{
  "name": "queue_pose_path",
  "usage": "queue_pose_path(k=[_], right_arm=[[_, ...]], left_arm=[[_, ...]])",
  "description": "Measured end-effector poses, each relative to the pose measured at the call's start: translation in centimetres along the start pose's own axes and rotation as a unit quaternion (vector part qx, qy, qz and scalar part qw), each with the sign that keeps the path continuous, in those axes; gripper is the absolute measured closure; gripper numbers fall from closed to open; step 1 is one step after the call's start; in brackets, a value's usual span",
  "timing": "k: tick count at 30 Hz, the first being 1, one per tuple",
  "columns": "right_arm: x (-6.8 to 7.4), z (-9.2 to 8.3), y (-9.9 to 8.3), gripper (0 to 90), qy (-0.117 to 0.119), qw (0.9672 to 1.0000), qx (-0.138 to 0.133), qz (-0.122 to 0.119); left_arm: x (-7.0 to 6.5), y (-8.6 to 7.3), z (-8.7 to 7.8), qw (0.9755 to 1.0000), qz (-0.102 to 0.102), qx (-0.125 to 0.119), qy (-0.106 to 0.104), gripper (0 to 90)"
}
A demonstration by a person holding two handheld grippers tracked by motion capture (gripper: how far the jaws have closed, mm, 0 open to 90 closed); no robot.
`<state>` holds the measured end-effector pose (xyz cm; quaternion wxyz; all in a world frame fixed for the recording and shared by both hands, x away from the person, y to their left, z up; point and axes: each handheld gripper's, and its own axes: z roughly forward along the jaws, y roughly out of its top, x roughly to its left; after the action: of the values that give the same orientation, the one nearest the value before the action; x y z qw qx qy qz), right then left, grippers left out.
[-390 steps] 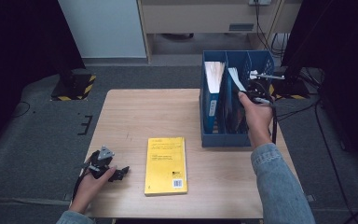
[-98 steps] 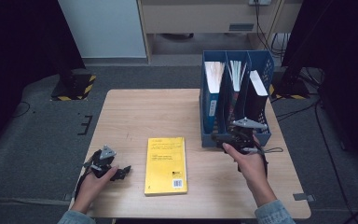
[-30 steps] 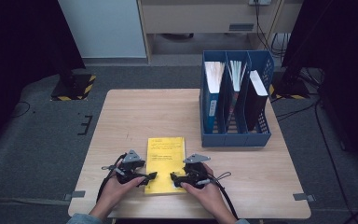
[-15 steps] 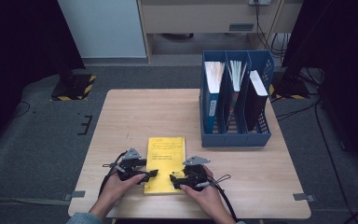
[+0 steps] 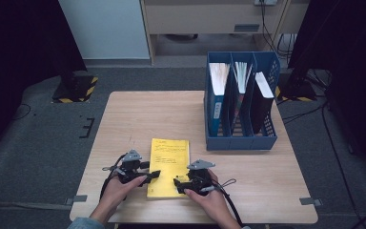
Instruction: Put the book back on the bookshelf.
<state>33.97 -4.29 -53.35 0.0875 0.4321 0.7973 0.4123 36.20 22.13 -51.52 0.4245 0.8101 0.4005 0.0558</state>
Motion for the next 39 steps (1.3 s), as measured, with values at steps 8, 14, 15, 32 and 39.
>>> queue_pose_path(k=[8,14,15,32,39], right_arm=[[-0.1,0.0,0.0,19.5,0.005,1.0,-0.002,0.0],[-0.2,0.0,0.0,19.4,0.008,1.0,-0.002,0.0],[-0.2,0.0,0.0,19.3,0.008,1.0,-0.002,0.0],[-0.3,0.0,0.0,18.5,0.014,0.9999,0.0,-0.004],[-0.3,0.0,0.0,16.7,0.015,0.9998,0.004,-0.013]], left_arm=[[-0.8,0.4,-0.4,0.9982,0.026,0.03,-0.046,37.5],[-0.4,1.8,0.1,0.9981,0.026,0.036,-0.043,37.2],[-0.3,2.0,0.3,0.9979,0.028,0.042,-0.042,37.2],[-0.2,5.2,3.3,0.986,0.046,0.145,-0.068,43.7],[-0.1,5.6,3.6,0.9827,0.05,0.159,-0.081,53.5]])
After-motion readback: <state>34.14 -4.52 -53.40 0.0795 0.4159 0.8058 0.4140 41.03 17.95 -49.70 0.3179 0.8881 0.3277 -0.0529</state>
